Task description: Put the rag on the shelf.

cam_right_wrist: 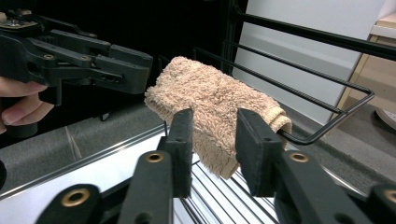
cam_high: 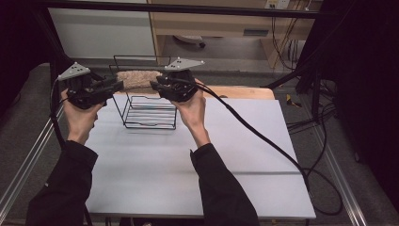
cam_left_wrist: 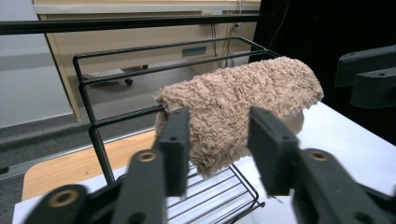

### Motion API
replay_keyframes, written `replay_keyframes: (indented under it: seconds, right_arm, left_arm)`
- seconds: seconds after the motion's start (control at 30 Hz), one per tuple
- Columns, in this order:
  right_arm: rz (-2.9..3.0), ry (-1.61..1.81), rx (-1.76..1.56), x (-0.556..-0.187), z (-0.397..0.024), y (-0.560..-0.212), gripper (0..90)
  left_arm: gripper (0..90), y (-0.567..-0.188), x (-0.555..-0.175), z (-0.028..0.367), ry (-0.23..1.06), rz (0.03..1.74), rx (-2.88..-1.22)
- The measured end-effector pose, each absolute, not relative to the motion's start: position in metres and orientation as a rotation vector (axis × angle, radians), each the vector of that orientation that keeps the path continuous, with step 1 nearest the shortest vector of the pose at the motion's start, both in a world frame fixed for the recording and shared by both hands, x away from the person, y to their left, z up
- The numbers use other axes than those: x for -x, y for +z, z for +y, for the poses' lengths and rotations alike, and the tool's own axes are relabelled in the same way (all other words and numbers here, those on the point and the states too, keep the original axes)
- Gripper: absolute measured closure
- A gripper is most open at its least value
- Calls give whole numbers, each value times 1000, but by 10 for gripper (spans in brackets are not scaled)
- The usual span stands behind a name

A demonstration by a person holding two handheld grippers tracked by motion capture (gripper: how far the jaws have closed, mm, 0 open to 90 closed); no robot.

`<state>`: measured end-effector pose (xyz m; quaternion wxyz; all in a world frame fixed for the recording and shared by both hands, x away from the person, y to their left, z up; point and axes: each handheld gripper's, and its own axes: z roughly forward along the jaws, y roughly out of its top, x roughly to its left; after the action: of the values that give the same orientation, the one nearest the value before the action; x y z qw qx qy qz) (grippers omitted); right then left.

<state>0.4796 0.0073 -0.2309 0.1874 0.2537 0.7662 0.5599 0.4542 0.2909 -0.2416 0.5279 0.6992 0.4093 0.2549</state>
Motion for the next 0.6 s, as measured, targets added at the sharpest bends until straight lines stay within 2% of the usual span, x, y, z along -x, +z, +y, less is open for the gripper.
replay_keyframes:
  seconds: [0.33, 0.37, 0.43, 0.6]
  right_arm:
    - [2178, 1602, -746, -471, -12, -238, 384]
    - [2185, 1602, -756, -469, -18, -243, 332]
    - [2189, 1598, -759, -468, -21, -245, 312]
    - [2202, 1588, -796, -466, -38, -257, 188]
  left_arm:
    - [317, -260, -439, 295, 598, 959, -1715]
    - [277, -262, -438, 295, 599, 958, -1721]
    - [256, -268, -435, 296, 591, 958, -1730]
    - [182, -285, -430, 296, 571, 956, -1755]
